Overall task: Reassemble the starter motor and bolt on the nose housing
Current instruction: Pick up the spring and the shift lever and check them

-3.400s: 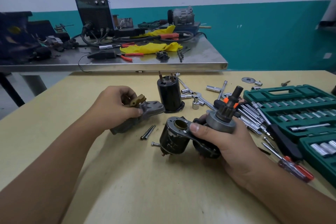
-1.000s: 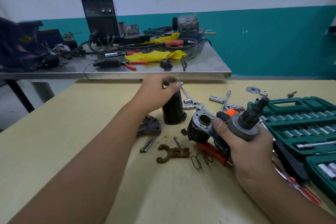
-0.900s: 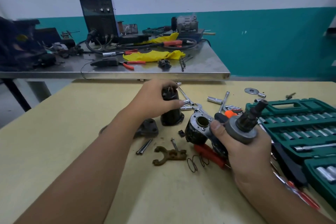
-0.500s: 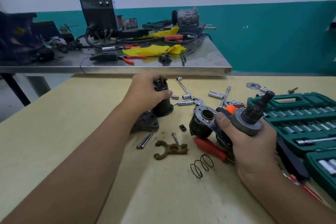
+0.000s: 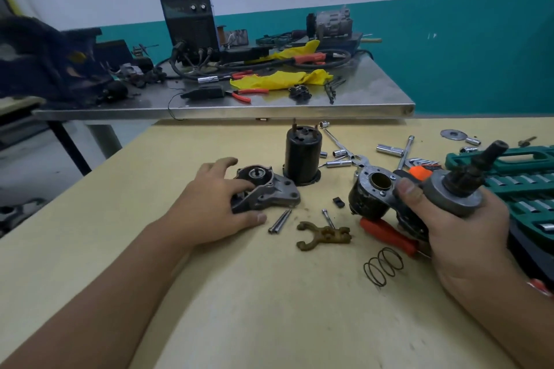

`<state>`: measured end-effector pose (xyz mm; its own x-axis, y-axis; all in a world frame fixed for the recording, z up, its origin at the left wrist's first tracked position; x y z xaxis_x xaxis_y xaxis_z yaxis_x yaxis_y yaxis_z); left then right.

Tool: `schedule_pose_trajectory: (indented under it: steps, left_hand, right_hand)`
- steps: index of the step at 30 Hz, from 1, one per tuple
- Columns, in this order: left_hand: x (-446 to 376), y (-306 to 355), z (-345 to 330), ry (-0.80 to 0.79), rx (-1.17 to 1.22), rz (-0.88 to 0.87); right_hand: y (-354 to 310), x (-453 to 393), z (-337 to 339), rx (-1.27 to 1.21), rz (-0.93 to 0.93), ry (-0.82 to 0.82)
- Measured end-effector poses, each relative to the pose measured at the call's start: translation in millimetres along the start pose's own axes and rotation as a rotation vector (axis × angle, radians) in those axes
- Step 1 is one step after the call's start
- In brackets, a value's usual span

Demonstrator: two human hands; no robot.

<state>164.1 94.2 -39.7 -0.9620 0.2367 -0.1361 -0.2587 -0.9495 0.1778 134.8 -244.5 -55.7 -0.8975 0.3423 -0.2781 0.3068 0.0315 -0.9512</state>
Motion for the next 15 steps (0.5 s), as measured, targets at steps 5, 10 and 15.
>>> schedule_pose_trajectory:
  steps: [5,10,15]
  left_hand:
    - [-7.4,-4.6,-7.5,0.075,0.177,-0.037]
    - [0.0,-0.8,-2.4,0.066,0.259,-0.063]
    - [-1.4,8.0,4.7,-0.014,0.263,0.072]
  right_hand:
    - [-3.4,1.6,8.5,0.003,0.061,0.042]
    - [-6.7,0.0,12.4,-0.047,0.100,0.067]
    - [-8.7,-3.0,10.0,-0.103,0.101,0.043]
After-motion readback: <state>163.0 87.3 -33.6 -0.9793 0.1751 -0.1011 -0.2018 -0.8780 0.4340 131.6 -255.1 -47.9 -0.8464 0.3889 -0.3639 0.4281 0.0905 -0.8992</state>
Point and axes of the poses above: each hand's wrist, its own x-axis away from the middle knuckle, its own z-axis out of the back of the hand, y = z × x, the point moved 3 cm from there along -x, towards the middle knuckle, and after that the axes turned 4 degrees about -z, right-handed, at the moved point
